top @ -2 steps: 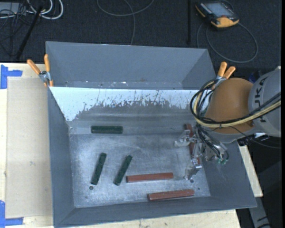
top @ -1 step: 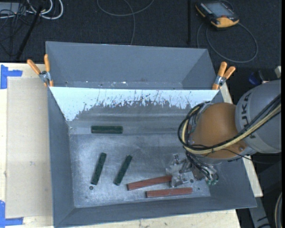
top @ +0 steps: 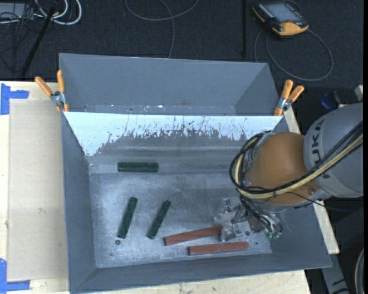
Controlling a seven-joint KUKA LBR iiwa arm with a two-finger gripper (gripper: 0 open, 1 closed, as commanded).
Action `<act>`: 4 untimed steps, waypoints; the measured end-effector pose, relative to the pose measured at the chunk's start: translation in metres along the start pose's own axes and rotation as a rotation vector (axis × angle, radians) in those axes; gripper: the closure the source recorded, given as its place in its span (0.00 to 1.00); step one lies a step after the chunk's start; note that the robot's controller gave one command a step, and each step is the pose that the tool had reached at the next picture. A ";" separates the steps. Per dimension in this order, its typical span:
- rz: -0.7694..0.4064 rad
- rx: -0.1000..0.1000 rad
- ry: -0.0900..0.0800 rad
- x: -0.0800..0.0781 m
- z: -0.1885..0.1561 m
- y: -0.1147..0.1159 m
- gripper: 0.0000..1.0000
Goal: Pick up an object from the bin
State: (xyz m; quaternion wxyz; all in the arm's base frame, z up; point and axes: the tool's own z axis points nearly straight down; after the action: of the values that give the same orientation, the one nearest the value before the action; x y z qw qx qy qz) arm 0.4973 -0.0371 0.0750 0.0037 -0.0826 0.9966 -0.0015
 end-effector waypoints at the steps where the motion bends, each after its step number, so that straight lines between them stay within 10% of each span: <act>1: 0.029 -0.005 0.012 -0.003 -0.089 -0.008 0.00; 2: 0.045 -0.001 -0.002 -0.008 -0.142 -0.014 0.00; 3: -0.006 -0.003 0.002 -0.001 -0.090 -0.007 0.00; 4: 0.098 -0.004 0.011 0.021 -0.018 0.010 1.00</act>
Offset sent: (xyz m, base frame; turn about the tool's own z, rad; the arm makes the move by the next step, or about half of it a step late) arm 0.0000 0.0000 0.0000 0.0000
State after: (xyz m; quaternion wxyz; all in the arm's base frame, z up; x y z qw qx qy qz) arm 0.4751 -0.0310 0.0928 -0.0017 -0.0336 0.9994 0.0002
